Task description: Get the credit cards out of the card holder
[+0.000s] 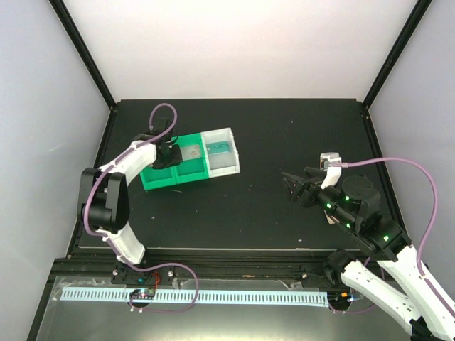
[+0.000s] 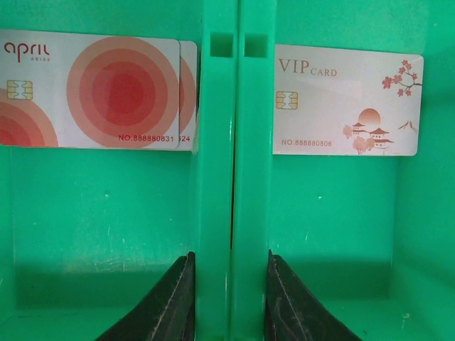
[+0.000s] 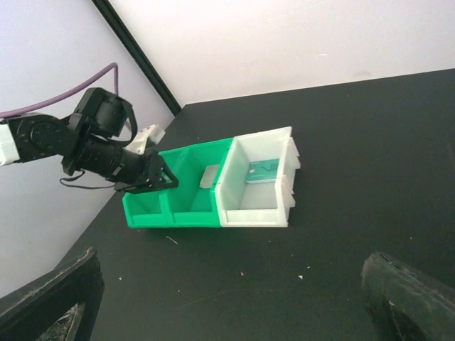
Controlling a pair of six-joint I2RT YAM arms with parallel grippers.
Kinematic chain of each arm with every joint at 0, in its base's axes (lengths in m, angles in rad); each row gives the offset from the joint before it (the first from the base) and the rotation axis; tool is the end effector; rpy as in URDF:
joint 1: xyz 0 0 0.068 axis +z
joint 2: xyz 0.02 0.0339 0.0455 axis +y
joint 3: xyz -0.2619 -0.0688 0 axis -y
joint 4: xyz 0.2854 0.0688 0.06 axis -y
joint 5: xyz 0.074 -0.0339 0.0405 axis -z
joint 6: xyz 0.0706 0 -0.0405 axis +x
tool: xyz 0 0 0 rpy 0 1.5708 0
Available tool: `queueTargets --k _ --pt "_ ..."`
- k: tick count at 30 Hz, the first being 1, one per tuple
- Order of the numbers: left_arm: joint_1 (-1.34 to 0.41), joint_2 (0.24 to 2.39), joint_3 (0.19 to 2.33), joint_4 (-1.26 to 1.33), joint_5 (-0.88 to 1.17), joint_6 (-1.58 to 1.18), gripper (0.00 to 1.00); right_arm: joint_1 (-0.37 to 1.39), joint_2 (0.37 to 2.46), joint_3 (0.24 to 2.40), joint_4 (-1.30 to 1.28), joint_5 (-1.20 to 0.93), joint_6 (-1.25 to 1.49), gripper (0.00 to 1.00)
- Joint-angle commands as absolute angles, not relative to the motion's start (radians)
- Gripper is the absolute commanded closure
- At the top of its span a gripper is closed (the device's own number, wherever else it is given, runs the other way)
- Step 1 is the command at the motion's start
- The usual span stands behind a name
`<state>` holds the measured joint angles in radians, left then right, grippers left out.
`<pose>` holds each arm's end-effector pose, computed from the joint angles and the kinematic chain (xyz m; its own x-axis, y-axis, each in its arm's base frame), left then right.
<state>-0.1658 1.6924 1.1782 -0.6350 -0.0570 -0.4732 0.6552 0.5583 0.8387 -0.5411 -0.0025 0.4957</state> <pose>0.3842 -0.0602 0.1535 -0.8657 -0.3165 -0.3879 -0.2839 0.9485 -0.1402 0.1547 0.1191 0.3516 -0.4705 0.2383 -0.8496 -0.4404 0.7709 0.4601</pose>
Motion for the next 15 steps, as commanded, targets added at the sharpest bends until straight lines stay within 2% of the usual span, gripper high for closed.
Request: queueTargets --k 1,9,15 --pt "-0.224 1.754 1.298 -0.543 0.031 -0.461 0.87 0.66 0.538 0.824 -0.559 0.008 0.506 0.0" --pt "-0.292 1.88 1.468 -0.554 0.061 -0.476 0.84 0.661 0.538 0.824 -0.583 0.002 0.534 0.0" --pt "-0.301 1.875 1.462 -0.531 0.114 -0.492 0.72 0.661 0.544 0.821 -0.601 0.025 0.556 0.0"
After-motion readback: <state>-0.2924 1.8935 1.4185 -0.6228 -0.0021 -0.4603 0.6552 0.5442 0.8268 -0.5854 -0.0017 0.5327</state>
